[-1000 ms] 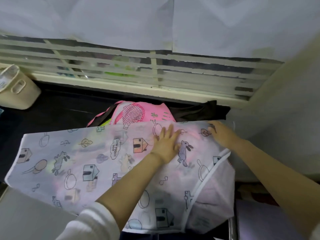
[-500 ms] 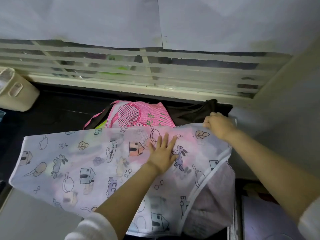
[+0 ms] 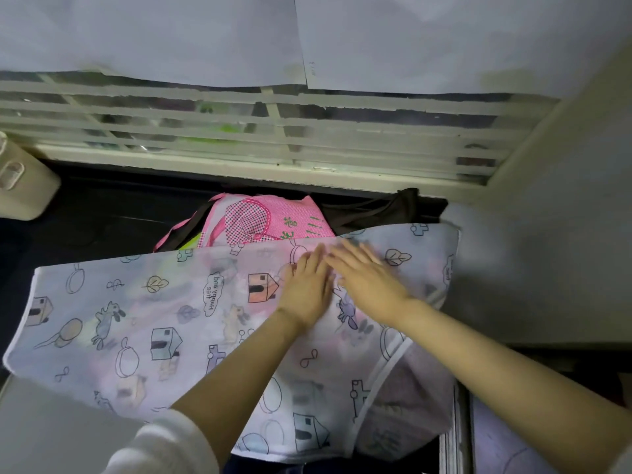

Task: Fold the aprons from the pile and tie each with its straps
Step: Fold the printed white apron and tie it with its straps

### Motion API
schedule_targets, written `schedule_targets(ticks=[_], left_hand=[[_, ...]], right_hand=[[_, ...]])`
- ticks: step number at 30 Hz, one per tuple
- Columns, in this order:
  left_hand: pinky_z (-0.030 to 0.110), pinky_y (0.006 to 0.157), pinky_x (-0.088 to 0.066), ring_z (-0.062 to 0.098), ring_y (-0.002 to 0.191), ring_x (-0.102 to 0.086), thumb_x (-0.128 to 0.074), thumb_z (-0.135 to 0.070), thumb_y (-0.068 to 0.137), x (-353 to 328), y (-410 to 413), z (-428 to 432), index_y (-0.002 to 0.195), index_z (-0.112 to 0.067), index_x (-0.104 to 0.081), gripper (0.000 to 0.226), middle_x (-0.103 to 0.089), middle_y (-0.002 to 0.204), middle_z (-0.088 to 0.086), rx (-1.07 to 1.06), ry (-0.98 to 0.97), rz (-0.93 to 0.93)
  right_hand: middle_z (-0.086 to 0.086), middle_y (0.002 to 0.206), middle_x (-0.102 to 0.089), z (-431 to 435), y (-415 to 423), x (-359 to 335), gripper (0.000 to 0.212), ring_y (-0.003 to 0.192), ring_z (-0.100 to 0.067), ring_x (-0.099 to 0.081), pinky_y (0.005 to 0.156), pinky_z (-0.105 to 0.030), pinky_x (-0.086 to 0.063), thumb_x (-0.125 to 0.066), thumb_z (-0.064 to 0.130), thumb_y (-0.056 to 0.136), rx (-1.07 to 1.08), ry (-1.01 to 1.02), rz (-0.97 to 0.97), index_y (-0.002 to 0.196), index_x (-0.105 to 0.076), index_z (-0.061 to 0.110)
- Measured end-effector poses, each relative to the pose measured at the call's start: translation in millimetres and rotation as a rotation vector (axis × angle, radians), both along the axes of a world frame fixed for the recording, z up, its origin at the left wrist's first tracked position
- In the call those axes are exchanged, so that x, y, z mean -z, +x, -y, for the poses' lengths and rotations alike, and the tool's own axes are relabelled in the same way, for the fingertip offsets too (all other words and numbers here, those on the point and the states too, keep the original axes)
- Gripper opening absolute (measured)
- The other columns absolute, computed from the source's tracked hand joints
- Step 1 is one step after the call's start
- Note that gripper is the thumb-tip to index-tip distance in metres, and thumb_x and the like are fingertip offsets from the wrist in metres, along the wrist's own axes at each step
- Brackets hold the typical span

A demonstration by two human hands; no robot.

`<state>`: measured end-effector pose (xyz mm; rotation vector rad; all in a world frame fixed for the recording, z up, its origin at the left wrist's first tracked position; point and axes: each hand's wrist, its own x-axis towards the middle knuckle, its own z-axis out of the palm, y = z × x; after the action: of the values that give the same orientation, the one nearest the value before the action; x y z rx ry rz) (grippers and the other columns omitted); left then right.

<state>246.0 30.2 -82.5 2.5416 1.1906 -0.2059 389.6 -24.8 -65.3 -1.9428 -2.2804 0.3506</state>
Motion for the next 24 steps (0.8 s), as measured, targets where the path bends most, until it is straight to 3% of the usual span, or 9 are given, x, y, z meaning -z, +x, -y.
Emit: schedule_targets(ticks=[2,4,7,12,16,19,21,23,24], left_hand=[[0.046,0.110,-0.018,0.028,0.143,-0.013,-0.025,-0.032,0.101,0.6,0.5,-12.3,0.150,-0.016,-0.017,0.052,-0.008,0.159,0.002,0.018,-0.016,-0.095],[0.049,0.114,-0.008,0.025,0.146,0.001,-0.022,-0.033,0.103,2.6,-2.1,-25.4,0.151,-0.023,-0.012,0.050,0.002,0.160,-0.005,-0.048,-0.179,-0.161],[0.050,0.115,-0.002,0.023,0.146,0.008,-0.023,-0.032,0.103,8.9,-6.1,-33.6,0.152,-0.028,-0.007,0.051,0.007,0.159,-0.009,-0.109,-0.269,-0.150],[0.049,0.115,-0.001,0.021,0.146,0.004,-0.032,-0.030,0.102,11.1,-8.0,-33.7,0.151,-0.025,-0.016,0.052,0.000,0.159,-0.007,-0.161,-0.284,-0.038],[0.047,0.111,-0.020,0.023,0.142,-0.016,-0.042,-0.013,0.094,-3.1,-20.6,-22.2,0.143,-0.014,-0.032,0.050,-0.019,0.155,0.004,-0.138,-0.113,0.021],[0.042,0.088,-0.037,0.033,0.111,-0.047,-0.060,-0.006,0.076,-10.4,-38.4,6.5,0.118,-0.007,-0.053,0.043,-0.049,0.121,0.013,-0.016,0.128,0.091],[0.036,0.073,-0.040,0.029,0.085,-0.054,-0.062,-0.012,0.068,-4.9,-55.0,29.0,0.097,-0.012,-0.052,0.031,-0.053,0.094,0.008,0.085,0.202,0.174],[0.030,0.067,-0.040,0.023,0.076,-0.054,-0.046,-0.021,0.072,3.3,-72.9,50.4,0.096,-0.017,-0.045,0.024,-0.055,0.088,0.003,0.162,0.212,0.200],[0.029,0.066,-0.043,0.021,0.075,-0.057,-0.042,-0.024,0.073,6.6,-81.2,59.9,0.099,-0.017,-0.046,0.028,-0.059,0.090,0.002,0.186,0.207,0.186]], right_hand=[[-0.005,0.154,-0.027,-5.0,-6.1,4.0,0.059,0.144,-0.026,-0.021,0.116,-0.044,-0.012,-0.054,0.020,0.094,-0.007,-0.125,0.067,0.146,-0.030,0.010],[0.001,0.160,-0.002,-16.2,7.8,6.3,0.057,0.147,-0.021,0.003,0.117,-0.044,0.001,-0.029,0.035,0.102,0.111,-0.381,0.092,0.151,-0.008,0.015],[0.004,0.159,0.010,-22.1,34.8,15.2,0.066,0.146,-0.023,0.008,0.117,-0.048,-0.002,-0.021,0.051,0.099,0.266,-0.619,0.079,0.152,0.001,0.018],[0.005,0.158,0.014,-13.4,42.1,20.4,0.059,0.146,-0.023,0.011,0.118,-0.046,-0.001,-0.013,0.044,0.102,0.297,-0.618,0.138,0.151,0.007,0.018],[-0.009,0.159,0.005,-3.9,29.4,12.8,0.058,0.146,-0.030,0.006,0.118,-0.046,-0.002,-0.028,0.027,0.102,0.375,-0.426,0.165,0.150,-0.001,0.008],[-0.011,0.146,-0.031,20.4,3.7,-3.9,0.064,0.138,-0.028,-0.027,0.108,-0.034,-0.026,-0.051,-0.002,0.083,0.284,-0.098,0.002,0.142,-0.030,0.008],[-0.007,0.113,-0.056,43.6,-21.9,-16.1,0.063,0.103,-0.026,-0.059,0.081,-0.027,-0.047,-0.067,-0.010,0.059,0.154,0.050,-0.130,0.118,-0.056,0.011],[0.003,0.088,-0.059,68.1,-50.1,-22.2,0.058,0.068,-0.013,-0.061,0.051,-0.018,-0.038,-0.078,-0.002,0.043,0.046,0.055,-0.125,0.094,-0.062,0.019],[0.006,0.084,-0.058,79.0,-64.1,-23.2,0.057,0.060,-0.008,-0.057,0.045,-0.017,-0.031,-0.081,0.002,0.039,0.011,0.024,-0.118,0.089,-0.060,0.023]])
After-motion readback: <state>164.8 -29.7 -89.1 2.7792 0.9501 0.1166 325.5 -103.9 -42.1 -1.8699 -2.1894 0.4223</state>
